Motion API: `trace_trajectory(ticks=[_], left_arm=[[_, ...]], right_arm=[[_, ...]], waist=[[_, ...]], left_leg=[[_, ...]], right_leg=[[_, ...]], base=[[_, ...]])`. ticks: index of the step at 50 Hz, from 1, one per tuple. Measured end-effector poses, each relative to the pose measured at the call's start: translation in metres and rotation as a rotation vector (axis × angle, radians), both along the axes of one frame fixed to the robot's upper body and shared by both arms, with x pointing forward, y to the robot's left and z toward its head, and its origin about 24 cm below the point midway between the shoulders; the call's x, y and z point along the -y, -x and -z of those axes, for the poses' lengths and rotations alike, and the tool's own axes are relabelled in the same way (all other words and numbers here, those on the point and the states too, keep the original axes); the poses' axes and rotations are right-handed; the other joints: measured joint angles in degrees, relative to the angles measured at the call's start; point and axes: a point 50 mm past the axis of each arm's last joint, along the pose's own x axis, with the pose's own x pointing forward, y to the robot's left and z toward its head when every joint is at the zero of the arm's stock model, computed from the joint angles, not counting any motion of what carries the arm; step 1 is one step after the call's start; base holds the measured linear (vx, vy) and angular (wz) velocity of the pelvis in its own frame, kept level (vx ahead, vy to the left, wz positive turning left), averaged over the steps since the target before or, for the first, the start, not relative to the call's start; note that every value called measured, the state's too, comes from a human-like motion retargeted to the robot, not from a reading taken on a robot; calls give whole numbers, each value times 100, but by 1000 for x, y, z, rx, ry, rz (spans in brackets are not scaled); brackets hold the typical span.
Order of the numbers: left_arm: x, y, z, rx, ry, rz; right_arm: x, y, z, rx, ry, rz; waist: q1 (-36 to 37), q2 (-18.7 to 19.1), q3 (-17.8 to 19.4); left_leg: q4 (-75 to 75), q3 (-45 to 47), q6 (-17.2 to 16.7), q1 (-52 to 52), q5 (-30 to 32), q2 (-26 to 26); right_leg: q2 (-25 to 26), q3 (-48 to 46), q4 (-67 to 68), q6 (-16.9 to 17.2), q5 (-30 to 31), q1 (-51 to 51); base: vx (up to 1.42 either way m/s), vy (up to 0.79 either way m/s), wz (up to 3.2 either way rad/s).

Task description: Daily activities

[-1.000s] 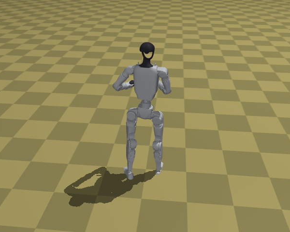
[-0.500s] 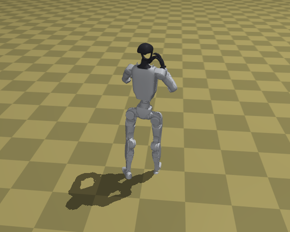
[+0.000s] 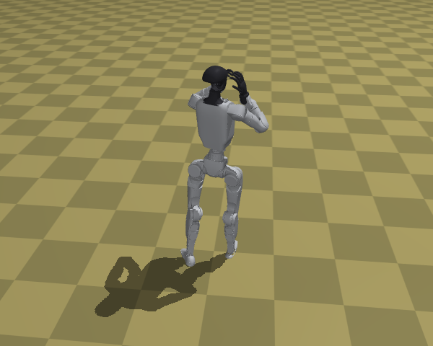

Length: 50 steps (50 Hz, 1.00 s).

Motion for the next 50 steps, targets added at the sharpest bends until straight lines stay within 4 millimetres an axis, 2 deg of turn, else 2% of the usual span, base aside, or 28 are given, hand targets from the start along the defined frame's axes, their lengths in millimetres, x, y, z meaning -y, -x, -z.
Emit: trace_trajectory(ticks=[10, 20, 25, 29, 32, 34, 37, 40, 42, 45, 50], left_arm=[[0, 4, 0, 43, -34, -4], [3, 6, 2, 21, -87, 33], [4, -8, 15, -131, -144, 43], [1, -27, 29, -345, -212, 55], [-3, -46, 52, -600, -314, 86], [-4, -61, 78, -814, -414, 128], [-6, -75, 128, -1159, -566, 249], [-7, -76, 179, -1454, -655, 401], [-9, -72, 205, -1604, -657, 489], [-13, -64, 233, -1766, -625, 584], [-22, -57, 259, -1907, -544, 612]], right_arm=[[-1, 0, -2, 30, -10, -2], [-2, 2, -7, 19, -22, -82], [-3, 4, -10, -22, -43, -183], [-7, -8, -7, -169, -8, -269], [-12, -28, 7, -368, 76, -355], [-19, -43, 24, -537, 157, -442], [-32, -65, 61, -816, 266, -620], [-44, -78, 107, -1087, 290, -821], [-49, -80, 134, -1230, 260, -936], [-52, -76, 163, -1375, 191, -1067], [-51, -69, 183, -1471, 95, -1171]], waist=[[-62, -29, -41], [-83, -58, -38], [-23, -94, 0], [49, -166, 48], [114, -227, 84], [177, -271, 122], [292, -324, 195], [419, -354, 276], [498, -361, 328], [608, -364, 395], [738, -368, 443]], left_leg=[[66, 137, 19, -22, -37, 26], [125, 140, 57, -117, -25, 21], [123, 108, 78, -169, 14, 13], [111, 34, 109, -235, 56, -7], [87, -35, 143, -284, 85, -27], [59, -78, 165, -302, 100, -40], [2, -138, 184, -318, 118, -63], [-60, -192, 178, -329, 135, -83], [-92, -221, 168, -337, 140, -93], [-121, -263, 161, -351, 153, -104], [-116, -328, 179, -382, 172, -110]], right_leg=[[55, 140, -1, 0, 52, -70], [57, 202, 3, 0, 103, -172], [55, 232, 4, 0, 133, -226], [30, 238, 7, 0, 151, -283], [9, 227, 9, 0, 161, -325], [-4, 221, 10, 0, 160, -344], [-28, 208, 12, 0, 144, -364], [-45, 183, 12, 0, 118, -382], [-55, 163, 11, 0, 97, -393], [-68, 140, 10, 0, 70, -405], [-90, 120, 7, 0, 47, -415]], base=[[0, 0, 0], [0, 0, 0], [0, 0, 0], [0, 0, 0], [0, 0, 0], [0, 0, 0], [0, 0, 0], [0, 0, 0], [0, 0, 0], [0, 0, 0], [0, 0, 0]])
